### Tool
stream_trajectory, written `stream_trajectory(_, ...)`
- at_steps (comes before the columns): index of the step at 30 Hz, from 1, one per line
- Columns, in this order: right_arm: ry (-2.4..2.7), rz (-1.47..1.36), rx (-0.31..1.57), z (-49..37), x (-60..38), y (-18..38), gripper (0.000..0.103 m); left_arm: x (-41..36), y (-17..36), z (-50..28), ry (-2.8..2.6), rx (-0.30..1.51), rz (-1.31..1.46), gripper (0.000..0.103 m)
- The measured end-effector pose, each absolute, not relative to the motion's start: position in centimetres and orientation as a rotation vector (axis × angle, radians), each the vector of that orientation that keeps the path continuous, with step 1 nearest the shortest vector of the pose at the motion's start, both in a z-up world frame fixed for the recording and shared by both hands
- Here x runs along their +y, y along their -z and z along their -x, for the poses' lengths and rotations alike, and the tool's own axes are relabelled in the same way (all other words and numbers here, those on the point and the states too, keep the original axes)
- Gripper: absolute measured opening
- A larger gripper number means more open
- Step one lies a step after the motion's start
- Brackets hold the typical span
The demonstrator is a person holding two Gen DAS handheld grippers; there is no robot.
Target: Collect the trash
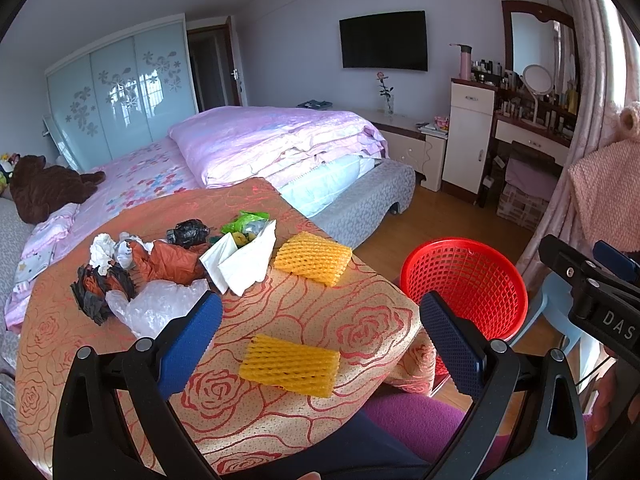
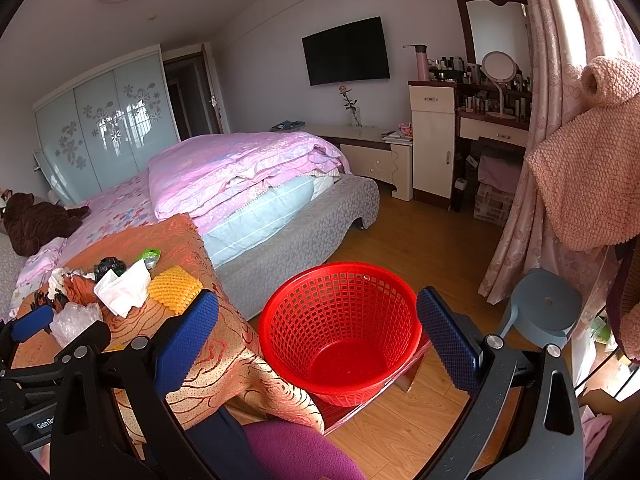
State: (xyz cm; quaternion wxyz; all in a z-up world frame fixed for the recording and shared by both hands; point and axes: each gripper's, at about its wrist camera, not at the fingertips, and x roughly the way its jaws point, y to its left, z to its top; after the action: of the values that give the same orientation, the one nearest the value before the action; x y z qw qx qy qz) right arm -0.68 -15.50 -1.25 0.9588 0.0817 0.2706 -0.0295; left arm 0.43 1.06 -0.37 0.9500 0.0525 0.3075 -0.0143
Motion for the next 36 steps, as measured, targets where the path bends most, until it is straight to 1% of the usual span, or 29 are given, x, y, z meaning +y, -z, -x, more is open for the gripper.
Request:
stream_trajectory(13, 0.059, -0.167, 0.55, 0.7, -15.4, 1.4, 0.096, 1.1, 0.4, -0.5, 0.029, 0.628, -0.105, 0.095)
stream_trajectory(23, 0.057, -0.168, 0.557, 0.8, -15.1, 1.5, 0.096, 2.8, 1.4, -0.6, 0.01, 0.656, -0.061, 0.095)
stream_trajectory(32, 0.054, -0.174, 0.569, 0.8, -14.9, 1.8, 0.096, 7.8, -0.1, -1.4, -0.038, 0.692, 0.067, 0.095)
stream_trajectory(36, 0.046, -0.177, 0.588, 0.8, -14.5, 2.8, 0.096, 8.8, 0.4, -1.2, -0.045, 0.723, 0.076, 0.095)
